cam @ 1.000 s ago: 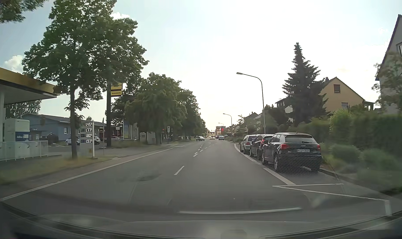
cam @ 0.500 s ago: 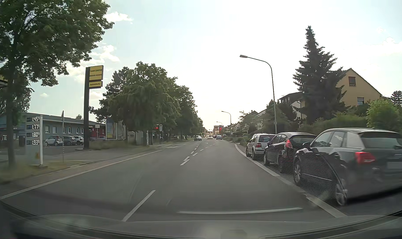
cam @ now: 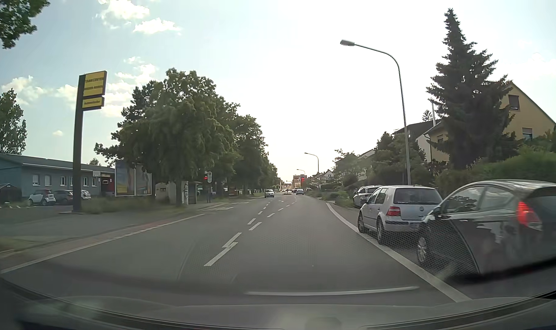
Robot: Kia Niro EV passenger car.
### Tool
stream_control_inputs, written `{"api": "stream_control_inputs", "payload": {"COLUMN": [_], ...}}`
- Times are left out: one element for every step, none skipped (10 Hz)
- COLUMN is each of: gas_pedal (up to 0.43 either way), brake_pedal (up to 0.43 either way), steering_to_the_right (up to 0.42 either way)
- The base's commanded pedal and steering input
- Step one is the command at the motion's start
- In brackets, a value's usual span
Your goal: Follow the waypoints while adhering to traffic rules and regulations
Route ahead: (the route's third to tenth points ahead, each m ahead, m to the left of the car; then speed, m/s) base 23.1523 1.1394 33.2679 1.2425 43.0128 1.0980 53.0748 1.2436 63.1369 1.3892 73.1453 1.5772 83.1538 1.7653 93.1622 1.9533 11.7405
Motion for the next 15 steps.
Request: {"api": "stream_control_inputs", "payload": {"gas_pedal": [0.0,0.0,0.0,0.0,0.0,0.0,0.0,0.0,0.0,0.0,0.0,0.0,0.0,0.0,0.0], "brake_pedal": [0.03,0.03,0.03,0.03,0.03,0.03,0.03,0.037,0.049,0.055,0.055,0.055,0.055,0.055,0.055], "steering_to_the_right": [0.005,0.005,0.005,0.005,0.005,0.005,0.005,0.005,0.005,0.004,0.003,0.003,0.003,0.003,0.003]}}
